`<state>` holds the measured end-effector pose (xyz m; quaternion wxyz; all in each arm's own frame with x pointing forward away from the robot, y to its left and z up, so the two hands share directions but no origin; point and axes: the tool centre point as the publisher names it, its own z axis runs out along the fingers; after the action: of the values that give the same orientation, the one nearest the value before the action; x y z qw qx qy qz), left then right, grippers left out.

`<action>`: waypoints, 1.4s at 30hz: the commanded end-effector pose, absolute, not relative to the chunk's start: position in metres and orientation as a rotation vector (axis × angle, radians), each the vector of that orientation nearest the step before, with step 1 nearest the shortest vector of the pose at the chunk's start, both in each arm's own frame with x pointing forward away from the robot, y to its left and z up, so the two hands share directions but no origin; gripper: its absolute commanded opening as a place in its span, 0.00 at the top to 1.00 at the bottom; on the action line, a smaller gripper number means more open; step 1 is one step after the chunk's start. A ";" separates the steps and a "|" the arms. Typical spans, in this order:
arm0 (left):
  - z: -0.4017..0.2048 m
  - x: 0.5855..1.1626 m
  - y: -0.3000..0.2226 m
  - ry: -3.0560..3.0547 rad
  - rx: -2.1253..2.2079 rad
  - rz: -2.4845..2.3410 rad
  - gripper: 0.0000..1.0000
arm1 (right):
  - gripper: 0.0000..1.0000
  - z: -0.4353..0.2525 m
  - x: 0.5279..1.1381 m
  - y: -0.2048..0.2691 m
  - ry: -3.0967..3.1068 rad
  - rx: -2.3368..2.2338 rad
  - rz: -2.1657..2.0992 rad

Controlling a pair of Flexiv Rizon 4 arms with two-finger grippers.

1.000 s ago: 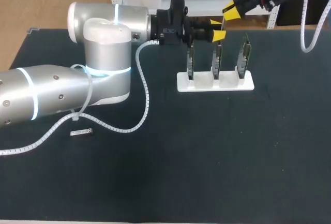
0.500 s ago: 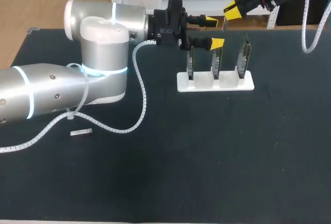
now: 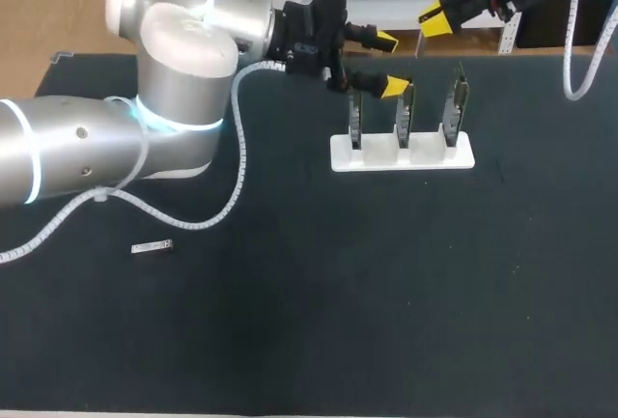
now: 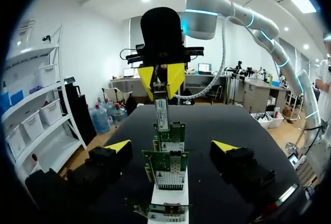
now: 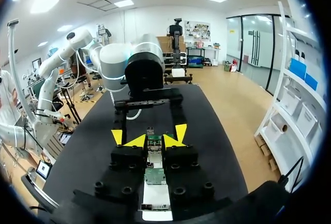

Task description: Pick up the optical module with the left hand, and insert it into the network port with the right hand.

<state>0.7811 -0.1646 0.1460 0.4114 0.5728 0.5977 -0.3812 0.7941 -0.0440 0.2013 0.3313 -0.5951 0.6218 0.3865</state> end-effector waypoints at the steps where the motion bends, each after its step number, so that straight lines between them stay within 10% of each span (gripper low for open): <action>1: 0.141 0.786 -0.164 1.577 1.525 -0.948 0.00 | 1.00 0.201 0.793 -0.046 1.623 -1.550 1.008; 42: 0.115 0.778 -0.153 1.700 1.718 -0.811 0.00 | 1.00 0.199 0.795 -0.049 1.621 -1.544 1.007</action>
<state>0.7737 -0.1520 0.1149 0.2959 0.6431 0.6377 -0.3037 0.7960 -0.0483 0.1994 0.3352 -0.5924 0.6223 0.3865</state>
